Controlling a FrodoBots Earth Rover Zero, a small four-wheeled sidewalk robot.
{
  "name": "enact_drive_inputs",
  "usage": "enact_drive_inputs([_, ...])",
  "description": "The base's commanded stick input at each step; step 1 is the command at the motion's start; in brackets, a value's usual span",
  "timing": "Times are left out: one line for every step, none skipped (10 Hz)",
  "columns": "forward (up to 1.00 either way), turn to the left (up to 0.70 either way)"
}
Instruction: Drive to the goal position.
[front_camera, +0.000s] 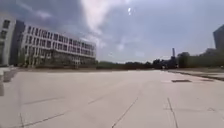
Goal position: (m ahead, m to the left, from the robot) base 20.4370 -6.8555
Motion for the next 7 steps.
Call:
enact_drive_inputs([0.70, 0.00])
enact_drive_inputs([0.70, 0.00])
enact_drive_inputs([0.70, 0.00])
enact_drive_inputs([0.70, 0.00])
enact_drive_inputs([0.70, 0.00])
enact_drive_inputs([0.70, 0.00])
enact_drive_inputs([0.70, 0.00])
